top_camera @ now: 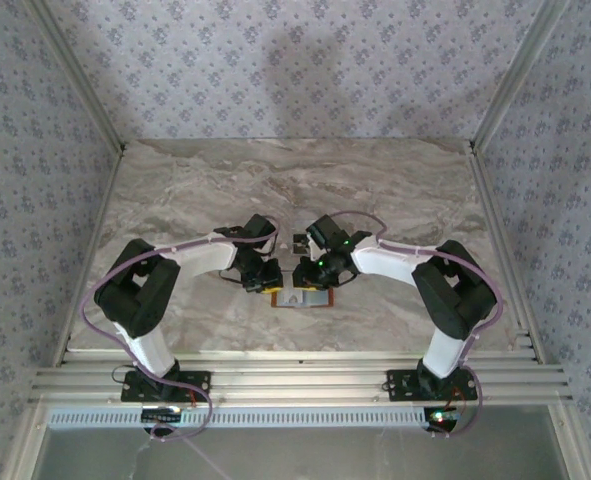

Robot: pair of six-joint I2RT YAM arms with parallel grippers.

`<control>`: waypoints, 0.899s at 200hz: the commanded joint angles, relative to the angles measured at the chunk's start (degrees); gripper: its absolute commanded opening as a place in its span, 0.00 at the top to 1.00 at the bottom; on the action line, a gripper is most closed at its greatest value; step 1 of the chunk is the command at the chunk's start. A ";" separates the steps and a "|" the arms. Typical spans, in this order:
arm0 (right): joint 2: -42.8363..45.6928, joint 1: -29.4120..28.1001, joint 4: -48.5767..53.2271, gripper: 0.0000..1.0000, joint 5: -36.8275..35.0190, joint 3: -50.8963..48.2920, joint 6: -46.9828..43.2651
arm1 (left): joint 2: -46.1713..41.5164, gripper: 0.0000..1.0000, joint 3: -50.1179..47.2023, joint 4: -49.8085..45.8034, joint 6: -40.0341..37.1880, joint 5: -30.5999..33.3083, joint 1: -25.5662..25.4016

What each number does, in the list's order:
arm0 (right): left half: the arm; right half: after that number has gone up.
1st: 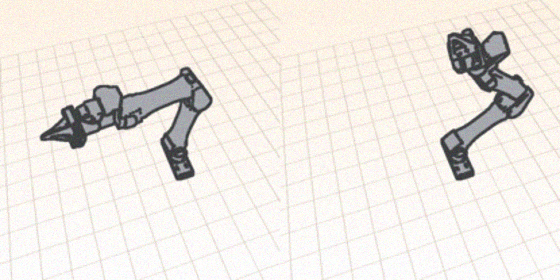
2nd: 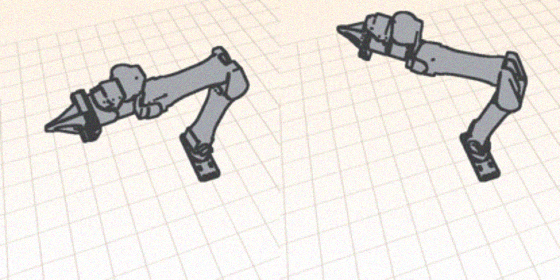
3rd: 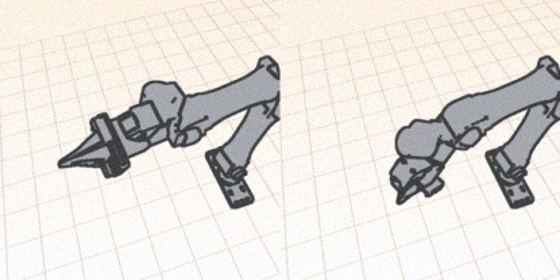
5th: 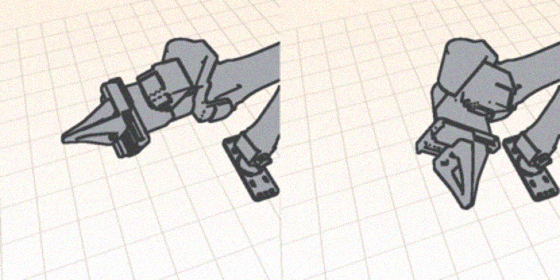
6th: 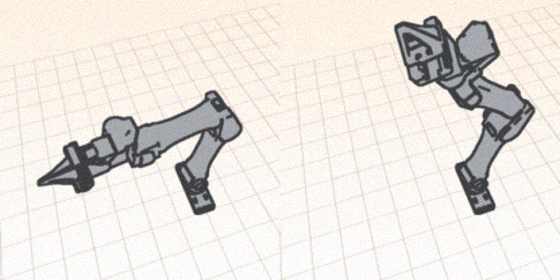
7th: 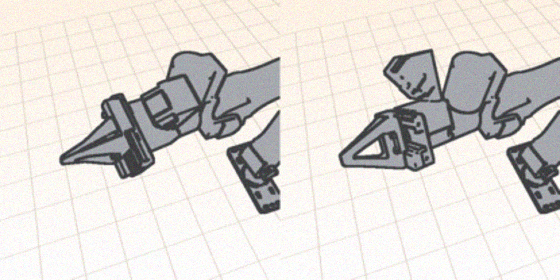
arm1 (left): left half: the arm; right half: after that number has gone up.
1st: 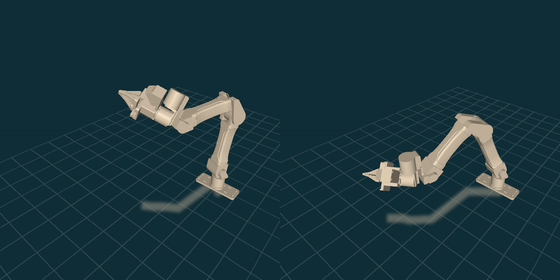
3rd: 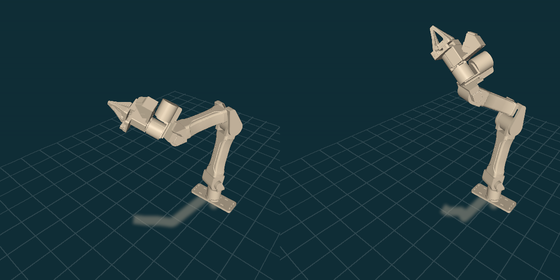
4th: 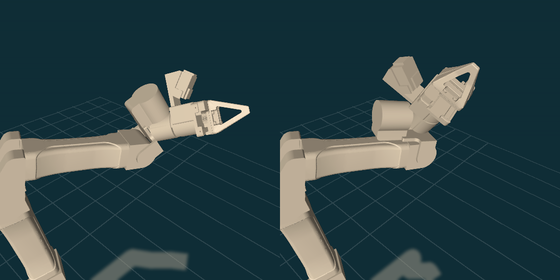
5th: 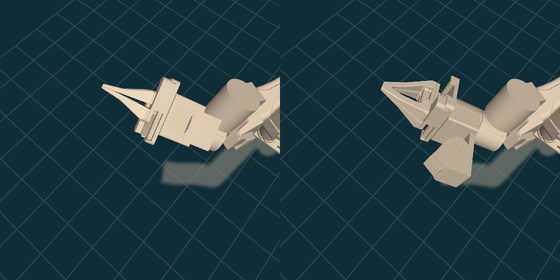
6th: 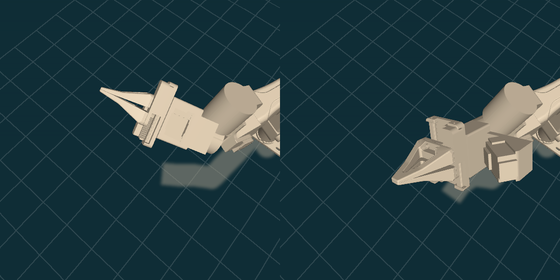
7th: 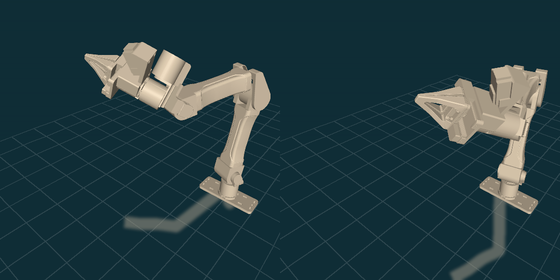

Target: Take the credit cards out of the card holder

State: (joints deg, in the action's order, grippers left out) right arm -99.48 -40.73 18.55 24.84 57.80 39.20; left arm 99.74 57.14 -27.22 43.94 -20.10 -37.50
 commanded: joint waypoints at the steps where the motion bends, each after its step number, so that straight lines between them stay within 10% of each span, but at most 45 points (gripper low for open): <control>1: -0.94 -0.29 -0.05 0.73 0.47 0.97 0.28 | -1.74 0.83 0.19 -1.78 -1.31 0.78 0.19; 180: 2.86 -0.61 7.07 0.73 -5.60 3.37 -1.97 | -2.44 0.82 1.22 -3.78 -1.84 2.58 -0.08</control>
State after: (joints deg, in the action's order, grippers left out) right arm -99.53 -41.19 23.27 20.32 59.46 37.89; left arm 99.72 57.17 -27.81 43.07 -19.25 -37.50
